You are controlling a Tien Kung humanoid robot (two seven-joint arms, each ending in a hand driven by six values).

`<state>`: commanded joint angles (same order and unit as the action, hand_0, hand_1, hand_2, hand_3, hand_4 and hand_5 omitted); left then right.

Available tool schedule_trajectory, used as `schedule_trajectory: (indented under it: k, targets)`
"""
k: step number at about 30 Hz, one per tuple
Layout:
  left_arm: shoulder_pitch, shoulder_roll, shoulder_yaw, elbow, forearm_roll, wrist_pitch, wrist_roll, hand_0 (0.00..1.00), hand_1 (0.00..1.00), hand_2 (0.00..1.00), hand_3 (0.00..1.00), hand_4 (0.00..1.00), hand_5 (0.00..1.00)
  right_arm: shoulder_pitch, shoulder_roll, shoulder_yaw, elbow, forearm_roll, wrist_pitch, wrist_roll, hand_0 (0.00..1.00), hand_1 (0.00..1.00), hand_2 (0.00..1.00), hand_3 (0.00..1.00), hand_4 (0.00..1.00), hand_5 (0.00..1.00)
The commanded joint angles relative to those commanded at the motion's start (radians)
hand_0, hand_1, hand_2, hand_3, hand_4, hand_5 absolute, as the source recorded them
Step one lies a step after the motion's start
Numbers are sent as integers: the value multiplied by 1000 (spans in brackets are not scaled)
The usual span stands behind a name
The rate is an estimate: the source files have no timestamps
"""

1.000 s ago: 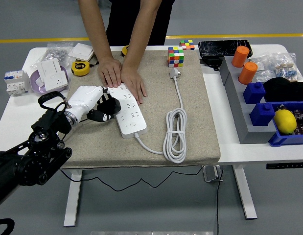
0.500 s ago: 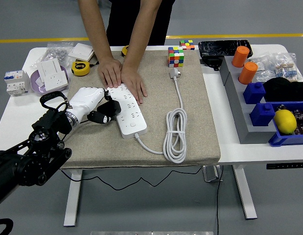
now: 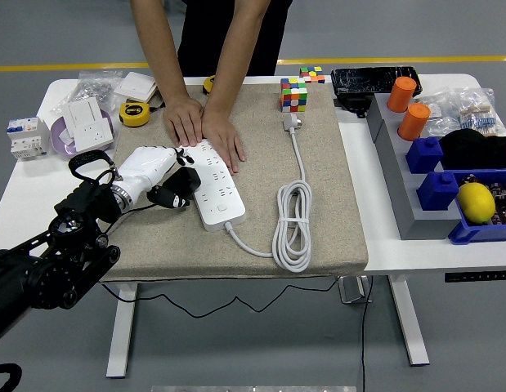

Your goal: Pick up the plug,place it near the board,insert it into the board,press the button

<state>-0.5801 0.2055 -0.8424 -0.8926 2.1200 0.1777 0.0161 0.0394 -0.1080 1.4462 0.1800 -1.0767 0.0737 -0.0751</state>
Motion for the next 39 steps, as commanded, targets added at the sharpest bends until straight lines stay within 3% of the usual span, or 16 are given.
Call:
schedule_trajectory:
  k: [2,7,8,13,14,22,26,27,34,39]
  targets:
    - [1,1,0,-5,-1,-2,0,707,797,763,785,998,287,0,0,0,0,1,0,0,829,739,726,760,998,760]
    - [6,2,-12,-30,-7,-33,24,707,797,763,785,998,287,-2,-1,-2,0,1,0,0,829,739,726,760,998,760]
    - [7,2,-17,-34,-6,-42,31,823,957,944,908,998,728,-2,-1,-2,0,0,0,0,828,739,726,760,998,759]
    - [28,-2,-74,-86,-60,-66,54,823,957,944,908,998,728,-1,0,-4,0,2,0,2,828,739,726,760,998,759]
    - [47,-9,-106,-116,-84,-57,54,967,998,998,956,998,998,-2,1,-2,0,1,0,1,828,739,727,760,998,758]
    - [196,-71,-327,-340,-315,65,103,998,998,998,972,998,998,-14,5,7,0,-6,-2,0,830,740,727,760,998,755]
    - [291,-77,-338,-447,-470,118,112,998,998,998,972,998,998,-15,4,9,0,-3,-2,2,830,740,727,760,998,755]
    - [308,-74,-330,-458,-514,126,108,947,974,980,954,998,998,-15,4,9,0,-2,-2,2,830,741,727,761,998,756]
    - [393,-55,-290,-473,-734,56,88,974,978,967,946,998,998,-17,7,9,0,3,-2,3,830,741,727,761,998,755]
    - [398,-35,-261,-465,-696,20,103,993,986,969,945,998,998,-18,7,13,0,4,-2,4,838,742,728,762,998,753]
